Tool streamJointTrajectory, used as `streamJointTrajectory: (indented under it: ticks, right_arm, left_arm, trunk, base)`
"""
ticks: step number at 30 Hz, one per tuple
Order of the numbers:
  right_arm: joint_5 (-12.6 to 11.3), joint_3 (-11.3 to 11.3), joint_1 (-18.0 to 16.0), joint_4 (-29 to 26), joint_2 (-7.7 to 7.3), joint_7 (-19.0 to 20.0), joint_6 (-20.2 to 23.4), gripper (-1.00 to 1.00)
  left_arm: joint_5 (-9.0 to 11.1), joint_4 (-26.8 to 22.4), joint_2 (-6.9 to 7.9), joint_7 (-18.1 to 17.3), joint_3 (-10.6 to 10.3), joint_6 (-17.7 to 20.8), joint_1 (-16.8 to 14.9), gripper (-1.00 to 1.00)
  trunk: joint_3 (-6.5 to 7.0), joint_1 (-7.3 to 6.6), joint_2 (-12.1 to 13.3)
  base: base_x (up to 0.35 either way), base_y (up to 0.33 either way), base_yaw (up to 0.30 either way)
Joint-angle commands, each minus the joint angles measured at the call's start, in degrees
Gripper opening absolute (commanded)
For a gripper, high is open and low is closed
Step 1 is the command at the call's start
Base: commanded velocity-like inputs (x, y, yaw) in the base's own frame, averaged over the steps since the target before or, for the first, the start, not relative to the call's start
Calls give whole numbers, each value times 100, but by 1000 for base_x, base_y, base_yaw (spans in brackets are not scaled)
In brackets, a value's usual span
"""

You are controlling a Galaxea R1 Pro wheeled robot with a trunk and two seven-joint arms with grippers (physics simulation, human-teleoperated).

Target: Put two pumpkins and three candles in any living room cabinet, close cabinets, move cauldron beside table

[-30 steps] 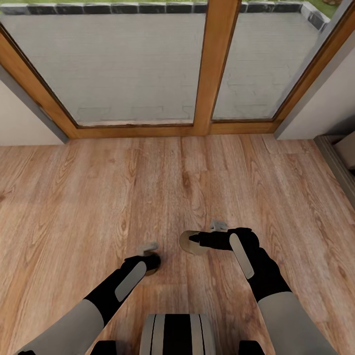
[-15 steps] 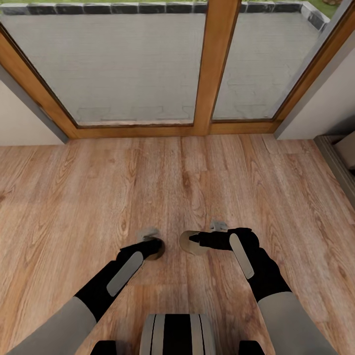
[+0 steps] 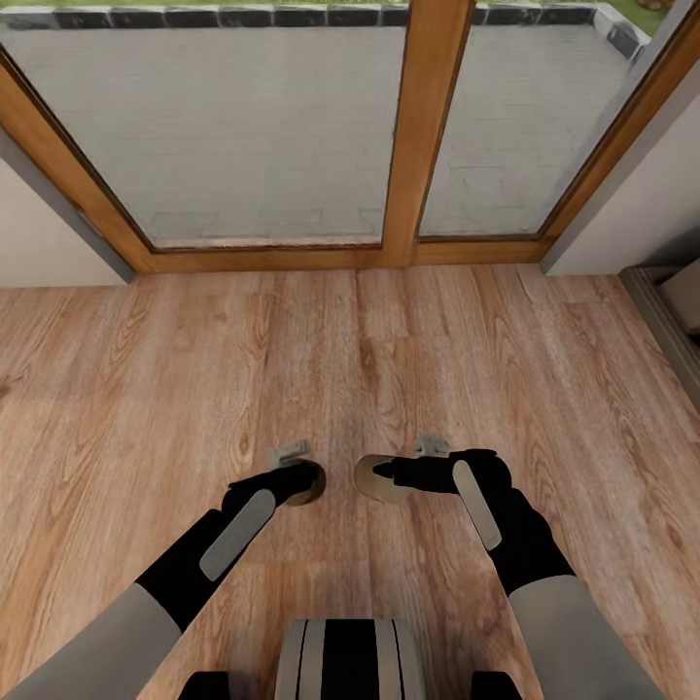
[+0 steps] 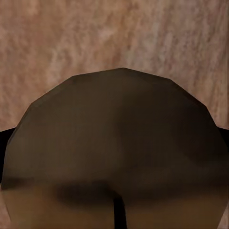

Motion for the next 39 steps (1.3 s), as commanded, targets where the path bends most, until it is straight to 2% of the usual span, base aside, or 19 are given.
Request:
streamJointTrajectory:
  ticks: [1, 6, 11, 13, 16, 18, 39]
  right_arm:
    - [-7, 0, 0, -2, 0, 1, 0, -100]
    - [-7, -2, 0, 0, -2, 0, 0, -100]
    - [-1, -2, 0, -5, -5, 11, 0, -100]
    - [1, -2, 0, -11, -8, 17, 5, -100]
    - [1, -2, 0, -18, -9, 19, 8, -100]
    - [1, -2, 0, -22, -9, 19, 9, -100]
    - [10, -2, 0, -30, -17, 8, 1, -100]
  left_arm:
    - [0, 1, 0, -2, 12, 3, 0, -100]
    - [79, -2, 0, -2, 195, 8, 0, -100]
    - [106, -2, 35, -2, 228, 8, 0, -100]
    - [268, 2, 70, -2, 251, 8, 0, -100]
    - [620, 6, 128, -2, 327, 8, 0, -100]
    - [737, 6, 200, -2, 359, 8, 0, -100]
    - [783, 6, 218, -2, 378, 12, -4, -100]
  trunk:
    - [0, 0, 0]
    - [0, 0, 0]
    - [0, 0, 0]
    - [0, 0, 0]
    - [0, 0, 0]
    - [44, -5, 3]
    - [510, -59, 31]
  base:
    - [0, 0, 0]
    - [0, 0, 0]
    - [0, 0, 0]
    - [0, 0, 0]
    - [0, 0, 0]
    - [0, 0, 0]
    - [0, 0, 0]
